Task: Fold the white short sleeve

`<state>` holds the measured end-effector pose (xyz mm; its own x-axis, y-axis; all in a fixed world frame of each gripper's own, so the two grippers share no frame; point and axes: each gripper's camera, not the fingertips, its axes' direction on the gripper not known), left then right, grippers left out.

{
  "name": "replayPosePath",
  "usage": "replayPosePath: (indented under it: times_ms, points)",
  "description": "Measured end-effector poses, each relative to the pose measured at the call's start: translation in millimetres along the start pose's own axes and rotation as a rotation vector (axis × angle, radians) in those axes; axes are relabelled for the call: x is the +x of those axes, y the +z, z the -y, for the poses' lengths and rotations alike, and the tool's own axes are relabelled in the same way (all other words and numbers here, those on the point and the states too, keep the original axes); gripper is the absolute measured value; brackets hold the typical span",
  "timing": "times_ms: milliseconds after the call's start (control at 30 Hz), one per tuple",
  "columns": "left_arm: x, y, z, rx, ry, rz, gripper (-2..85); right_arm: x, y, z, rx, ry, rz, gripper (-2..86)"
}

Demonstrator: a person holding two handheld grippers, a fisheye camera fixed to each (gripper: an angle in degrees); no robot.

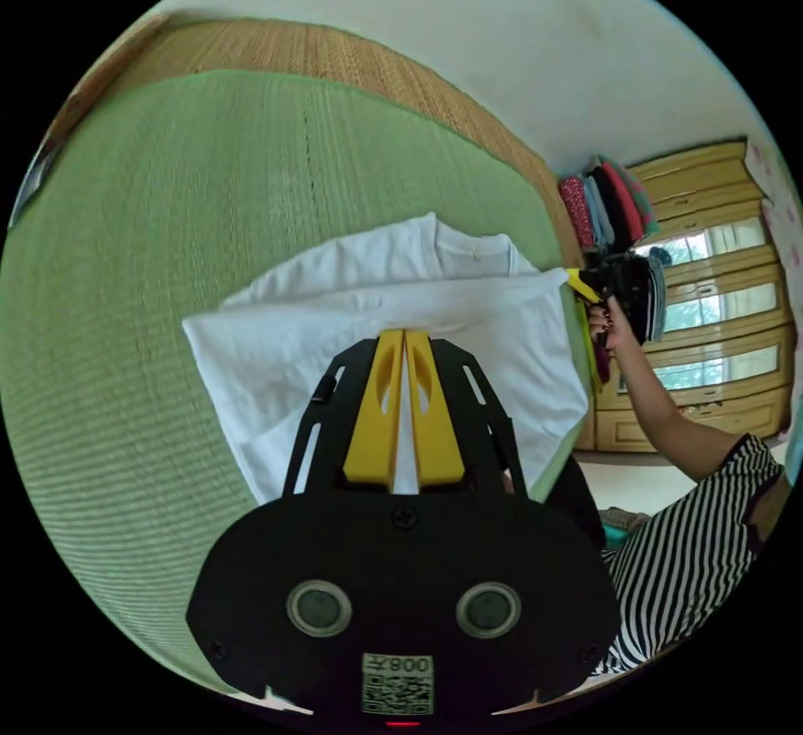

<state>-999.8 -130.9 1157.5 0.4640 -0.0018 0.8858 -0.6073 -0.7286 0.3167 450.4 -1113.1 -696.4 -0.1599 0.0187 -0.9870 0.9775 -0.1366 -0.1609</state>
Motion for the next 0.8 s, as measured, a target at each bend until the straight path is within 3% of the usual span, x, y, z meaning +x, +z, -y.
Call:
replayPosePath:
  times_ms: [167,333,467,567,700,800]
  points:
    - [49,-15,33,0.070,0.058,0.165,0.1,-37,31,2,0.016,-0.081,-0.098,0.2]
    - [82,-24,43,0.127,0.070,0.240,0.1,-94,62,-5,0.084,-0.192,-0.385,0.1]
    - [129,-16,38,0.101,0.208,0.155,0.2,-122,87,-15,0.090,-0.271,-0.405,0.1]
    - [174,13,26,-0.024,0.348,0.252,0.2,-144,140,-21,-0.048,-0.360,-0.394,0.1]
    - [200,37,17,-0.095,0.407,0.335,0.2,-179,244,-30,-0.284,-0.522,-0.593,0.0]
    - [205,37,23,-0.105,0.369,0.304,0.1,-197,297,-33,-0.323,-0.611,-0.748,0.0]
